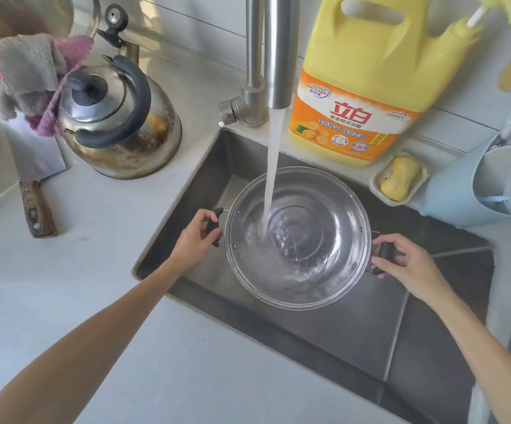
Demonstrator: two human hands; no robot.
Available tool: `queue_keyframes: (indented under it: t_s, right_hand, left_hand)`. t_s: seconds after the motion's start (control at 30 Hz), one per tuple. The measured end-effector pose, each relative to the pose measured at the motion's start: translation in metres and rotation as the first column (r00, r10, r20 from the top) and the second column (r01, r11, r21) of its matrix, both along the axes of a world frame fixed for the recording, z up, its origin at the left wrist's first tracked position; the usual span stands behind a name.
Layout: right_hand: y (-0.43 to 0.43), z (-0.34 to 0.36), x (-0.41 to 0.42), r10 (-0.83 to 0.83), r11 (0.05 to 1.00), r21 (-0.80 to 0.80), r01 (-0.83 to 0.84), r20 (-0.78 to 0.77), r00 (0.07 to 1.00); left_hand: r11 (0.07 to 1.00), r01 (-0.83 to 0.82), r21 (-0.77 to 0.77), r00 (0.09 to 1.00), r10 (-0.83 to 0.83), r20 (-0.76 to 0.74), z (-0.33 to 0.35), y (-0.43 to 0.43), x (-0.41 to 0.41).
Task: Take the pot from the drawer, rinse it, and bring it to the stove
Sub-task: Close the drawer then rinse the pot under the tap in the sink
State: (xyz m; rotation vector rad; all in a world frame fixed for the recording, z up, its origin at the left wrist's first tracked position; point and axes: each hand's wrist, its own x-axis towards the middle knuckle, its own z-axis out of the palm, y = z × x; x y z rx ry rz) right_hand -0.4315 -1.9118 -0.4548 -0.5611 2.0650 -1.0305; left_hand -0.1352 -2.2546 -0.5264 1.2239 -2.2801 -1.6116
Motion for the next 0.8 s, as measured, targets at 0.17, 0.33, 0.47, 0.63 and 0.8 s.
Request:
queue_keyframes:
  t_s: [0.17,0.33,0.47,0.63,0.8]
  right_hand:
    - [-0.006,-0.016,0.012,0.017,0.999,0.031,-0.018,0.02,1.0]
    - [-0.004,-0.035,0.024,0.007,0.996,0.084,-0.013,0.067,0.998]
    - [0.002,-0.042,0.027,0.006,0.992,0.127,-0.02,0.114,0.994]
    - [0.007,-0.041,0.028,-0.013,0.989,0.148,-0.01,0.153,0.988]
    - [0.015,-0.041,0.023,-0.037,0.99,0.144,0.013,0.168,0.985]
  left_hand:
    - [0.994,0.032,-0.105,0.997,-0.039,-0.064,0.012,-0.011,0.016]
    - [0.98,0.057,-0.191,0.996,-0.069,-0.052,0.025,-0.016,0.026]
    - [0.977,0.092,-0.191,0.995,-0.095,-0.004,0.033,-0.014,0.027]
    - [0.988,0.117,-0.1,0.993,-0.117,0.003,0.034,-0.01,0.024]
    - [0.988,0.15,-0.046,0.988,-0.149,0.04,0.026,-0.008,0.025]
